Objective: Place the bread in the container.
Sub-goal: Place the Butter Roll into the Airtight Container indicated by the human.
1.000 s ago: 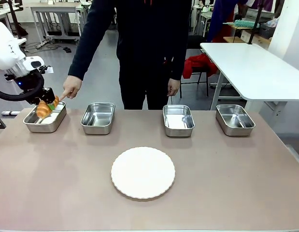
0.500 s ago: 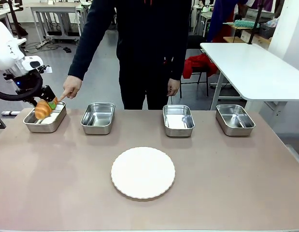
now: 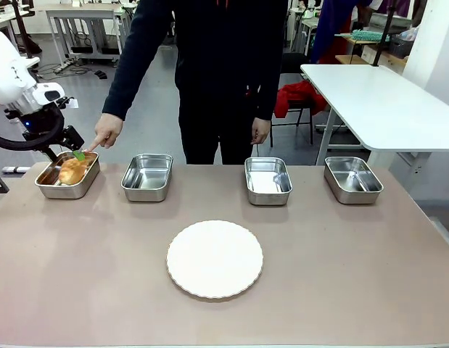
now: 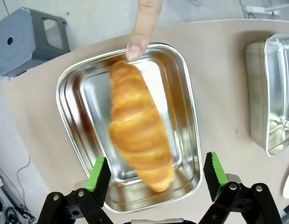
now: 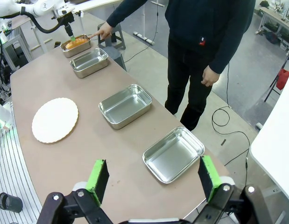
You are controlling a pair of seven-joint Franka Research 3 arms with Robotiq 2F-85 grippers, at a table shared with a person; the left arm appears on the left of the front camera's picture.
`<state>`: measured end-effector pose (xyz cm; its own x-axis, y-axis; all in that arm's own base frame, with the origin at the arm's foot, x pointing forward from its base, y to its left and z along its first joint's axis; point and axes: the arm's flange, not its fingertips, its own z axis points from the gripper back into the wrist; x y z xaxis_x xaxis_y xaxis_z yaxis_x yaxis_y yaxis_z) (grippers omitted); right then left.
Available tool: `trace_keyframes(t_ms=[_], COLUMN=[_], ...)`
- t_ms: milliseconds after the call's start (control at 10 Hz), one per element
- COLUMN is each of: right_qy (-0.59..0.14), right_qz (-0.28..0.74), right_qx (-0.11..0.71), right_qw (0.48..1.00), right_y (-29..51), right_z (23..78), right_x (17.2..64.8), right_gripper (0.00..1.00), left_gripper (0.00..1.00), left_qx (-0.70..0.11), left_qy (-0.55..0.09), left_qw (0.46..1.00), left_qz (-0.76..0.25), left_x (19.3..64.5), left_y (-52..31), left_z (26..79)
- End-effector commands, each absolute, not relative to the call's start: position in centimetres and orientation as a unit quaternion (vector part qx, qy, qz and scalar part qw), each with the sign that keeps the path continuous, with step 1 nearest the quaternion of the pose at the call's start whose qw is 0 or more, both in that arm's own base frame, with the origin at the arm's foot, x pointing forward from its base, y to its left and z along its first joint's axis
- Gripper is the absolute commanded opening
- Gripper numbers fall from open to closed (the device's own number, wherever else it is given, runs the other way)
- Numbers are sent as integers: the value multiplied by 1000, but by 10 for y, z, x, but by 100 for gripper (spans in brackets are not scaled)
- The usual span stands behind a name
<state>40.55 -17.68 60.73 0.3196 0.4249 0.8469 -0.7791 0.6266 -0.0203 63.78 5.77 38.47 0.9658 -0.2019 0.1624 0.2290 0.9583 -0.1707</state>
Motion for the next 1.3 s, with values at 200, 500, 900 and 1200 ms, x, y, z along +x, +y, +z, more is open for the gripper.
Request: trace_keyframes(t_ms=[200,500,900,1200], right_qy=[-448,-448,-448,-448], right_qz=[383,383,383,383], right_qx=[203,203,203,203], right_qw=[782,782,782,782], right_y=[-176,-176,-176,-176], right_z=[608,608,608,608], right_x=[405,405,405,405], right_gripper=[100,100,100,100], left_gripper=[100,100,100,100], left_qx=[-92,-92,-74,-65], left_qy=[-71,-71,-123,-157], left_qw=[987,987,985,979], left_qz=[-109,-109,-99,-116], left_x=[637,637,575,491], left_y=[59,59,45,28], left_z=[384,384,439,471])
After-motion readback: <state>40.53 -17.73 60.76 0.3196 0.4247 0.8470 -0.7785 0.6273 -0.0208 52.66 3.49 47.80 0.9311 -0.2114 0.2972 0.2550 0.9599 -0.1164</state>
